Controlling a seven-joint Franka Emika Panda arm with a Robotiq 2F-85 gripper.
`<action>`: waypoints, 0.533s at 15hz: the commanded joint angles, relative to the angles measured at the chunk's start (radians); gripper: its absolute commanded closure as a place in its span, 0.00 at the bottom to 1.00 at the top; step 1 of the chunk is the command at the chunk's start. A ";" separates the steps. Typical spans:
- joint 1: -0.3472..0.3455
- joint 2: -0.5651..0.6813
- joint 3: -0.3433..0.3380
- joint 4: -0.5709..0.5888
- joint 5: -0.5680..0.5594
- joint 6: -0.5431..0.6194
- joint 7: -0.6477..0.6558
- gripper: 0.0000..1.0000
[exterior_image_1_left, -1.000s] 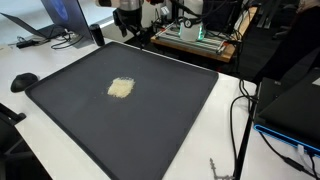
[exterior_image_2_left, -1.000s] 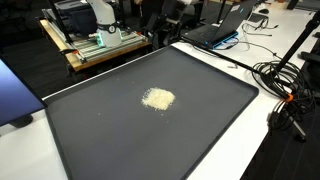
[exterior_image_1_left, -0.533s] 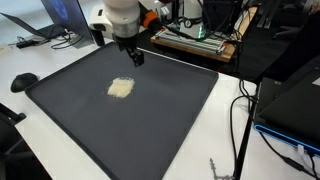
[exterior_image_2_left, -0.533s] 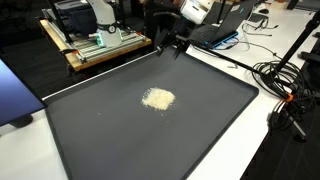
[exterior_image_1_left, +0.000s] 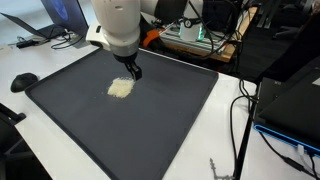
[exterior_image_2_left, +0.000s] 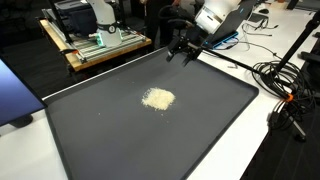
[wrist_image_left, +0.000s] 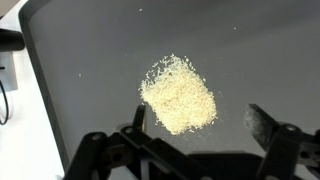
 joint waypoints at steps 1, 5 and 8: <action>0.027 0.106 -0.025 0.172 0.013 -0.104 -0.006 0.00; 0.000 0.154 -0.021 0.266 0.045 -0.122 -0.083 0.00; -0.035 0.153 -0.019 0.288 0.085 -0.099 -0.172 0.00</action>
